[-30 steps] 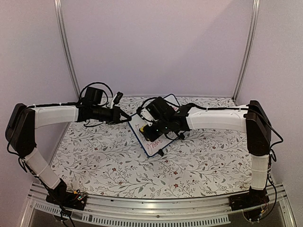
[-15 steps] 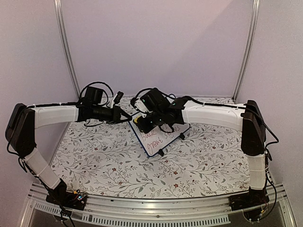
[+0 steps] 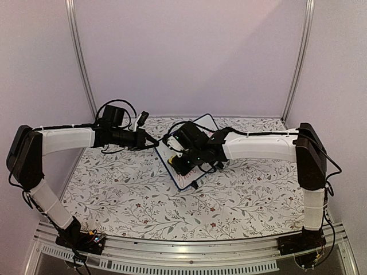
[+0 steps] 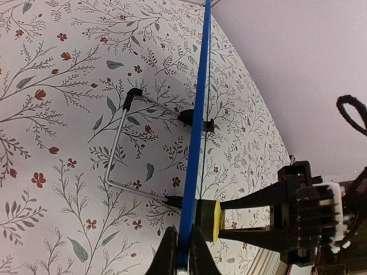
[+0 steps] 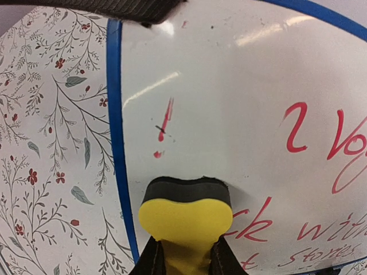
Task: Erase the whiteboard
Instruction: Erase the whiteboard at the center of the board.
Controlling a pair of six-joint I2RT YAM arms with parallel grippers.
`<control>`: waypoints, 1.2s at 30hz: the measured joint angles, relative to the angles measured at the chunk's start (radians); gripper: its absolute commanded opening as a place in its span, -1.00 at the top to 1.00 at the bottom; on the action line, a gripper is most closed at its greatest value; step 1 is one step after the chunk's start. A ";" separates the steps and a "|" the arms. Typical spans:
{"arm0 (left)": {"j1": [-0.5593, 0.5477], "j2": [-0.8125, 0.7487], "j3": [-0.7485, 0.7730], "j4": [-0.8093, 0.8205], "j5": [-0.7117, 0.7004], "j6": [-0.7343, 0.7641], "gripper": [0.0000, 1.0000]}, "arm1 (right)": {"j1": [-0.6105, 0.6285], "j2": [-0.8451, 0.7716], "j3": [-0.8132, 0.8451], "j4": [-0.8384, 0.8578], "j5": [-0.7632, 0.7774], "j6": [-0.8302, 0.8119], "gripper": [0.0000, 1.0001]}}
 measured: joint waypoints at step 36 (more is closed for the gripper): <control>0.002 0.000 0.000 0.000 -0.006 0.001 0.91 | 0.010 0.037 0.075 -0.017 0.074 -0.019 0.60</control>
